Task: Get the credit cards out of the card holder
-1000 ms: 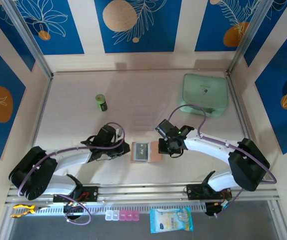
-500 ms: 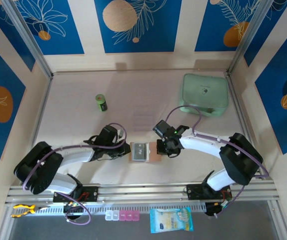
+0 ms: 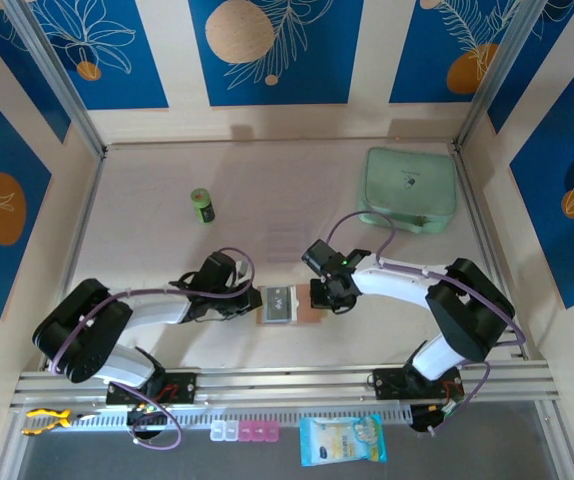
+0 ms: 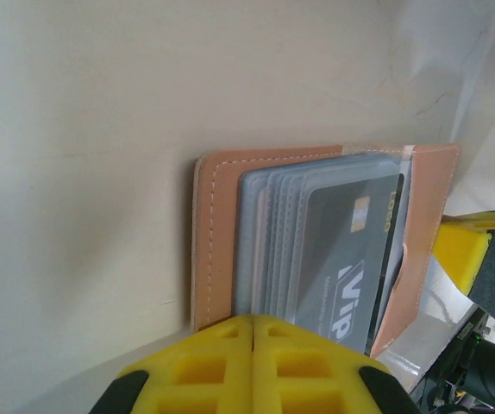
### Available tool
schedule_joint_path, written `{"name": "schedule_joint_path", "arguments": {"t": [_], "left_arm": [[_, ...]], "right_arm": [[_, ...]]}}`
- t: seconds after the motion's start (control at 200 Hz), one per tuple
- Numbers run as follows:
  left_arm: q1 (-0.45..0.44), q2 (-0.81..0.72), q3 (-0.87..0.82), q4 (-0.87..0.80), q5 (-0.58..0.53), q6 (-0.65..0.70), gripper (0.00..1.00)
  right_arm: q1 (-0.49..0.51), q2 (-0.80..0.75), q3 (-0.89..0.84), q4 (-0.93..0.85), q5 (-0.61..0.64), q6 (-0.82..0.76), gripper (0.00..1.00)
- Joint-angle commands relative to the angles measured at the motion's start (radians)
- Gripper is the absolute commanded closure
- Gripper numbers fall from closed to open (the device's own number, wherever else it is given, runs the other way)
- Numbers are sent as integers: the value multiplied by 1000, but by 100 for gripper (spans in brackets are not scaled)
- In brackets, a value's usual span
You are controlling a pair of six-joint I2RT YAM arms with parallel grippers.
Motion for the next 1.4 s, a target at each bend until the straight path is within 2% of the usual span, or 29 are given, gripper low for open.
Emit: {"name": "schedule_joint_path", "arguments": {"t": [0.0, 0.24, 0.445, 0.875, 1.195, 1.396], "left_arm": [[-6, -9, -32, -10, -14, 2, 100], [-2, -57, -39, -96, -73, 20, 100], [0, -56, -50, -107, -72, 22, 100], [2, -52, -59, -110, -75, 17, 100], [2, -110, -28, -158, -60, 9, 97], [2, -142, -2, -222, -71, 31, 97]], "right_arm": [[11, 24, 28, 6, -24, -9, 92], [26, 49, 43, 1, -14, -7, 91], [30, 41, 44, -30, 19, -4, 76], [31, -57, 53, -123, 60, -7, 63], [72, -119, 183, -251, 91, -13, 62], [128, -81, 304, -250, 59, -31, 63]]}}
